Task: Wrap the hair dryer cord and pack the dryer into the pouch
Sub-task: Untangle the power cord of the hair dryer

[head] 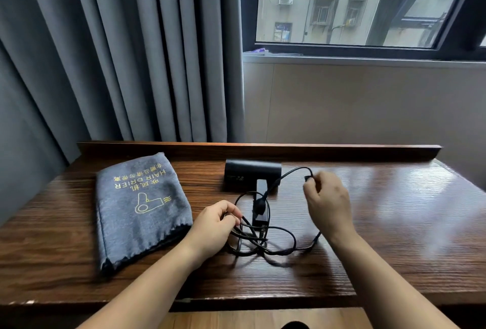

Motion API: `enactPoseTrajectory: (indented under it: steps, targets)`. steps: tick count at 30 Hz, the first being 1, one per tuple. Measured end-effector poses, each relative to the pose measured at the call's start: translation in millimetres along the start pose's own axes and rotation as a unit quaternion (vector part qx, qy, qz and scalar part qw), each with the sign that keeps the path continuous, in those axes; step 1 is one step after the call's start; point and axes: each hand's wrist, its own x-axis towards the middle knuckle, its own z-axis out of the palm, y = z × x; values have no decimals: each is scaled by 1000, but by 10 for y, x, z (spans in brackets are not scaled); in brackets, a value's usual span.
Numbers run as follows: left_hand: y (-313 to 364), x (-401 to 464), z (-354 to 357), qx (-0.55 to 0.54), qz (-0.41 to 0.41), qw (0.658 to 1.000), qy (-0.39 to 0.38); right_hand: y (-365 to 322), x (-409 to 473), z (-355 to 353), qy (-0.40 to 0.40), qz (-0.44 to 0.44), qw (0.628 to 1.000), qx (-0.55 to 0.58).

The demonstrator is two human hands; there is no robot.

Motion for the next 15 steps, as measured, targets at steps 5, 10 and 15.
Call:
enactPoseTrajectory:
  steps: [5, 10, 15]
  targets:
    - [-46, 13, 4, -21, 3, 999, 40, 165, 104, -97, -26, 83, 995, -41]
    - [-86, 49, -48, 38, 45, 998, 23, 386, 98, -163, -62, 168, 980, -93]
    - [-120, 62, -108, 99, 135, 986, 13, 464, 45, -217, -108, 167, 958, -209]
